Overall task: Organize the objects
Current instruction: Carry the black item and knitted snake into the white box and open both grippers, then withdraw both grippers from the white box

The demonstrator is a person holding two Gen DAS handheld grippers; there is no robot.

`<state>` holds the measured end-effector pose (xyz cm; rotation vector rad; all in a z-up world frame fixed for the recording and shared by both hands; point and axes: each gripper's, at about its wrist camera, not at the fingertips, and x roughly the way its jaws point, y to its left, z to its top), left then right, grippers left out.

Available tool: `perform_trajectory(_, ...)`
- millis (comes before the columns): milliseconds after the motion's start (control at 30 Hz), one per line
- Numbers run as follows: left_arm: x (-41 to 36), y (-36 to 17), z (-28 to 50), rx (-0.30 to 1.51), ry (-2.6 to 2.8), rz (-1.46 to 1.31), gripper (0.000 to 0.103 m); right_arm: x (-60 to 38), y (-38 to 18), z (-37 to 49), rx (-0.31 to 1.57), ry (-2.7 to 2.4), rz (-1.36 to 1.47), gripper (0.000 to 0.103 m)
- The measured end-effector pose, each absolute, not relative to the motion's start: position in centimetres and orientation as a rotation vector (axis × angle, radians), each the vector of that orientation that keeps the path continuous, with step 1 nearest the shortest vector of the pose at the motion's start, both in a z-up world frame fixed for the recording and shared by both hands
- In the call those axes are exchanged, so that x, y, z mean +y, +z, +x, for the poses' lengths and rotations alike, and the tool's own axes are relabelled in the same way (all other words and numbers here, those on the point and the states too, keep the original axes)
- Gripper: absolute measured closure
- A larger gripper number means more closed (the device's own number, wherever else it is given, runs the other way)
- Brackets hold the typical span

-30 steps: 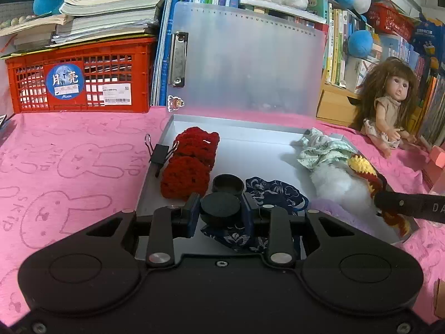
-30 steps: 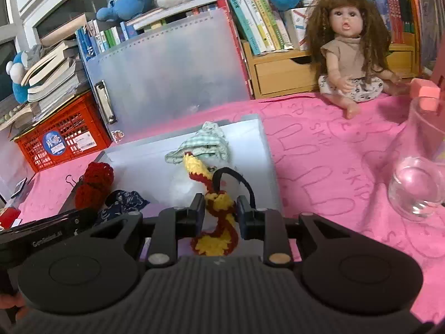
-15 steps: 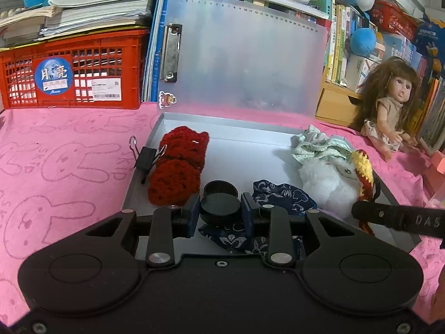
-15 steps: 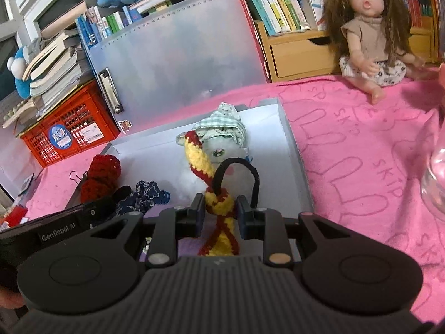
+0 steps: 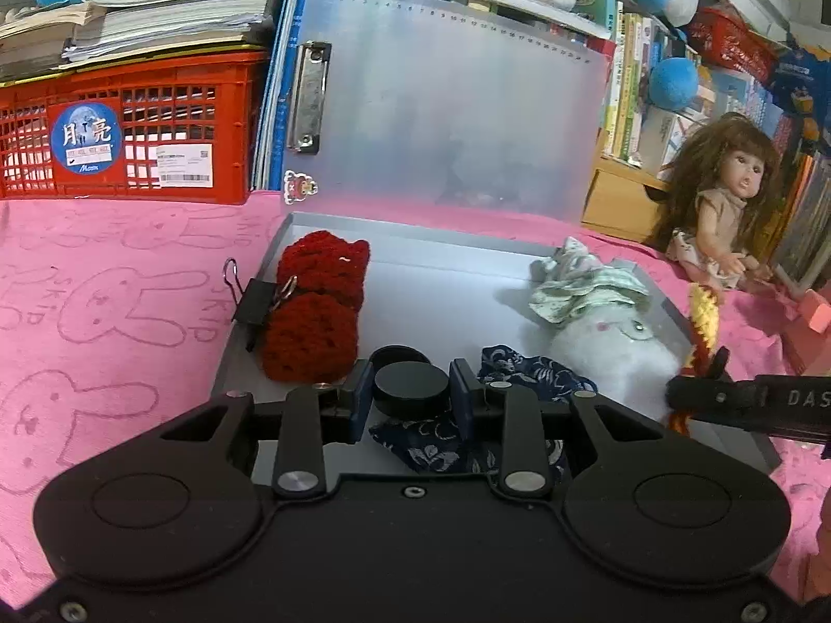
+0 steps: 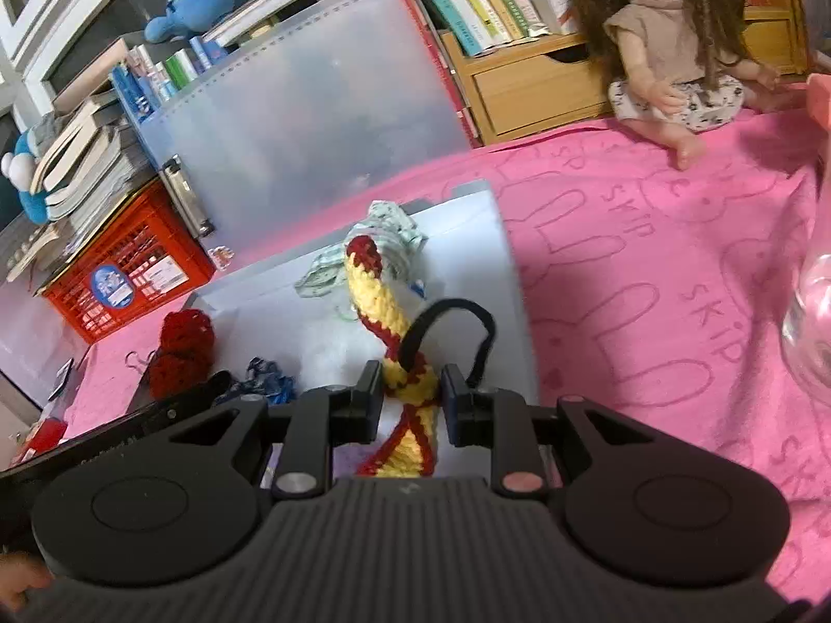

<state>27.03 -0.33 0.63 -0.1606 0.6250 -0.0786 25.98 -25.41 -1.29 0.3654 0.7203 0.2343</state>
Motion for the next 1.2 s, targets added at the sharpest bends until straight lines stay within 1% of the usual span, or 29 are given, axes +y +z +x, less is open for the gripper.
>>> perform_trajectory(67,-0.5,0.8,26.9,0.62,-0.082,-0.151,0.073,-25.2,-1.2,25.8,0.716,0.235,0.354,0.072)
perform_trajectory(167,-0.5,1.1,26.5,0.61,-0.086,-0.143,0.068,-25.4,-1.1,25.6,0.715,0.236,0.366,0.07)
perform_trajectory(200,-0.5,1.2,26.3,0.605,-0.087,-0.142,0.065,-25.4,-1.0,25.5,0.713,0.238,0.368,0.065)
perform_trajectory(233,-0.5,1.3,26.2,0.6,-0.086,-0.141,0.064,-25.5,-0.9,25.4,0.709,0.239,0.371,0.061)
perform_trajectory(300,-0.5,1.6,26.0,0.592,-0.086,-0.136,0.061,-25.7,-0.6,25.1,0.699,0.242,0.373,0.047)
perform_trajectory(433,-0.3,2.2,25.3,0.576,-0.092,-0.131,0.055,-25.8,0.3,24.3,0.667,0.245,0.363,0.044)
perform_trajectory(733,-0.4,3.3,23.0,0.569,-0.086,-0.088,0.045,-25.9,1.9,22.1,0.622,0.271,0.361,0.037)
perform_trajectory(833,-0.6,3.6,21.8,0.558,-0.094,-0.057,0.038,-25.7,2.2,21.2,0.61,0.28,0.337,0.036)
perform_trajectory(1067,-0.3,3.8,18.9,0.56,-0.135,-0.041,0.034,-24.9,2.4,18.8,0.587,0.297,0.27,0.032)
perform_trajectory(1200,-0.2,3.5,17.1,0.566,-0.154,-0.033,0.03,-24.7,2.4,17.3,0.575,0.311,0.251,0.03)
